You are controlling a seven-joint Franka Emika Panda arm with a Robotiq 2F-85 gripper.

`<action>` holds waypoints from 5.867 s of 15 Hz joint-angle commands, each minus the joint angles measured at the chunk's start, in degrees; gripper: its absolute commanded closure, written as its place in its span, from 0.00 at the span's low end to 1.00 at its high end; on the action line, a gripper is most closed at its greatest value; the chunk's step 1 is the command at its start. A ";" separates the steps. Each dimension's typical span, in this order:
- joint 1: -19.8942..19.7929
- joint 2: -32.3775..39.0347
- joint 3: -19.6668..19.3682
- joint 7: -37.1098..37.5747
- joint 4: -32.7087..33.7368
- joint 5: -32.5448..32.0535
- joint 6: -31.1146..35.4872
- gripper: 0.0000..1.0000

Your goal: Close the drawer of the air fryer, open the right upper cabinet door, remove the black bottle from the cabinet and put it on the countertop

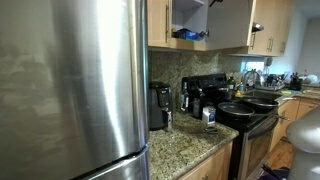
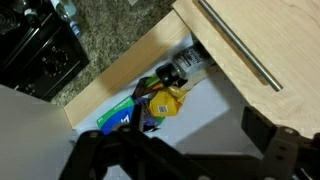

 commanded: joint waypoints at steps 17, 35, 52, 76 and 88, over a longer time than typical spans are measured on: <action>6.41 27.68 -3.05 36.66 22.71 10.84 -2.06 0.00; 8.89 40.14 -8.54 59.54 34.48 13.09 -5.79 0.00; 9.22 54.25 -9.89 88.08 52.76 16.93 -15.59 0.00; 13.45 55.02 -12.15 67.13 55.78 3.68 -7.05 0.00; 14.55 57.30 -11.08 52.97 58.28 5.17 -14.25 0.00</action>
